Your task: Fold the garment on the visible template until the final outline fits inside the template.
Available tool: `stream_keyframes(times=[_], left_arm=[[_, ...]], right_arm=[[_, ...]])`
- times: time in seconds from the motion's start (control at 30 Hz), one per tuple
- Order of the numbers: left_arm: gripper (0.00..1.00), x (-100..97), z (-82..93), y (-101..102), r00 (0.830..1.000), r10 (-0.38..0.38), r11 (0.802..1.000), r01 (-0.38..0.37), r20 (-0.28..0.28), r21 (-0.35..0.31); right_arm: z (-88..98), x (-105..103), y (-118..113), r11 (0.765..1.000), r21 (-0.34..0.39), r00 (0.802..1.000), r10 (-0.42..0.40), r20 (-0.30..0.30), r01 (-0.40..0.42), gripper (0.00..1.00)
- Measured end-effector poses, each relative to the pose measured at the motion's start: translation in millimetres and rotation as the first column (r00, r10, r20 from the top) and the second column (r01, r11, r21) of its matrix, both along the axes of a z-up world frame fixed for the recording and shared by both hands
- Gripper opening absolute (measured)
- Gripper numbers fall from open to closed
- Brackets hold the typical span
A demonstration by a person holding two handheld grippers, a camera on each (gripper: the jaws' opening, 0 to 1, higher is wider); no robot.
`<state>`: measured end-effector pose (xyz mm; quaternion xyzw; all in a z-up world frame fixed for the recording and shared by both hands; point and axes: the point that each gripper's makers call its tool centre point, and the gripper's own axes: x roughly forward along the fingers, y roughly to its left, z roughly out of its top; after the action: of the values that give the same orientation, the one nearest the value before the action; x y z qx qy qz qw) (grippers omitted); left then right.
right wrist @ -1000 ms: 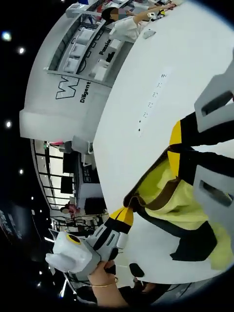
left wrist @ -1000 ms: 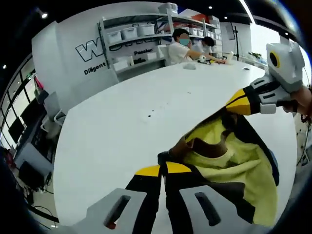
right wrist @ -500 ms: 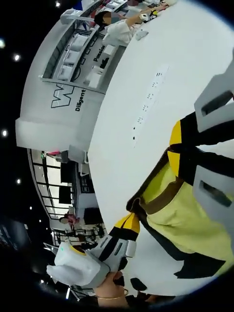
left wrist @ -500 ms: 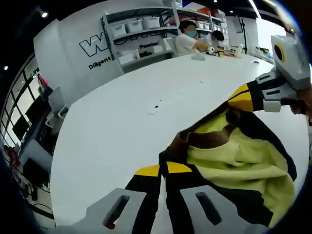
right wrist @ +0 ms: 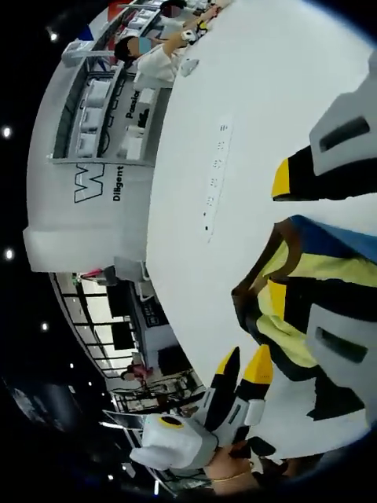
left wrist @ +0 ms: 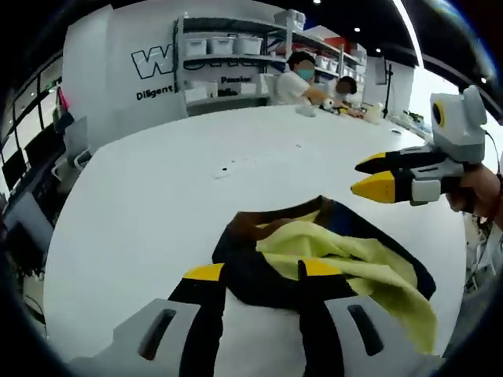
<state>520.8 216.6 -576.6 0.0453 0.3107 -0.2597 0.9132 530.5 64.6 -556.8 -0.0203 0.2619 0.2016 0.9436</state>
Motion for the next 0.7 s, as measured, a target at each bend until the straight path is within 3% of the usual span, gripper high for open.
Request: stream_keyframes(times=[0.1,0.27,0.6,0.7], left_arm=[[0.41,-21.0,-2.2,-9,0.997,-0.076,0.997,0.076,-0.012,-0.022],[0.43,-40.4,-7.9,-13,0.995,-0.088,0.996,0.087,-0.042,-0.03],[0.45,-68.7,-14.6,-21,0.991,-0.097,0.993,0.091,-0.091,-0.07],[0.44,-75.4,-18.7,-26,0.988,-0.111,0.992,0.103,-0.107,-0.074]], right_arm=[[-10.3,-24,-3,1.0,0.008,0.998,-0.024,-0.061,0.024,0.39],[-27.7,-63,-5,0.998,0.015,0.989,-0.055,-0.136,0.057,0.38],[-49.1,-100,0,0.991,0.069,0.963,-0.097,-0.253,0.118,0.39],[-57.8,-111,-1,0.989,0.045,0.951,-0.119,-0.285,0.138,0.39]])
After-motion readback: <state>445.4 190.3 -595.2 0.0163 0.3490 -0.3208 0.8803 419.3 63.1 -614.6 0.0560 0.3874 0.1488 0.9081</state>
